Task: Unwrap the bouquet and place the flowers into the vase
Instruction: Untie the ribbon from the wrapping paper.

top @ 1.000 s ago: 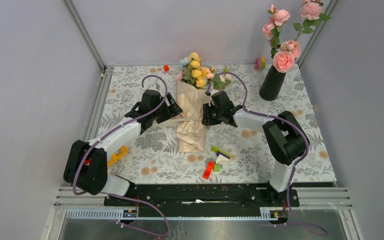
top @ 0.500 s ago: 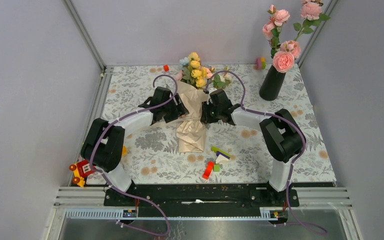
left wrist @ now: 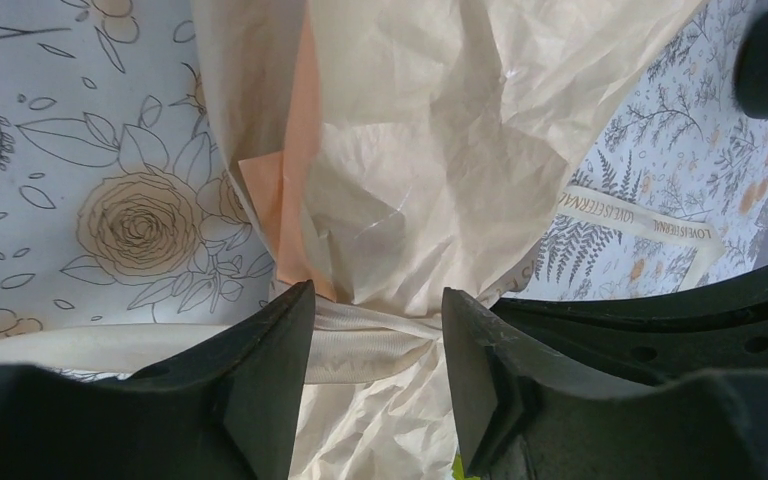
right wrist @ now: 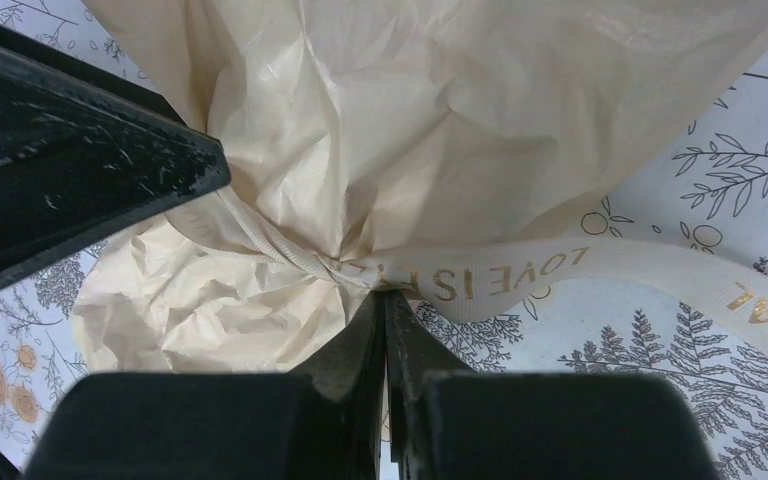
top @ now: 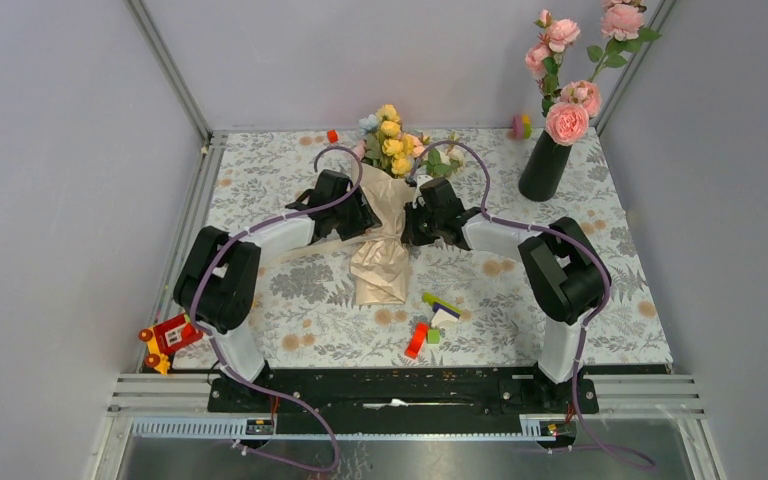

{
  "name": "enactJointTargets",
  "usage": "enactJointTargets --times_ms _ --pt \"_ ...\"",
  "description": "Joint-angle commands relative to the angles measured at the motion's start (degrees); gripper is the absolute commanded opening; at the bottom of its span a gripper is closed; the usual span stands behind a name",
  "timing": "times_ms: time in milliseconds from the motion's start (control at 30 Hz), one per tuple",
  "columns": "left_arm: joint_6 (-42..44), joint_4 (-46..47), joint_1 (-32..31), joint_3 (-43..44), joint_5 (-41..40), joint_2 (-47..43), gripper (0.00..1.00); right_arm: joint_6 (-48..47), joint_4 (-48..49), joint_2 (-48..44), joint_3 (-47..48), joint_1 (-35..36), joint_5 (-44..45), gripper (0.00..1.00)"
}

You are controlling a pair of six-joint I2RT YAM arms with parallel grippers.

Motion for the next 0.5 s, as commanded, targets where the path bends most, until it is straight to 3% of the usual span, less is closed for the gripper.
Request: enactJointTargets --times_ms 0,467 --pt "-0.7 1.9 -1.0 1.8 1.2 0.3 0.52 -0.6 2.6 -0.5 0.7 -0.3 -0.9 0.03" --pt "-4.1 3.9 -2.8 -4.5 -1.2 -3.1 0.58 -0.4 2.5 -0.6 0.8 -0.3 -0.8 0.03"
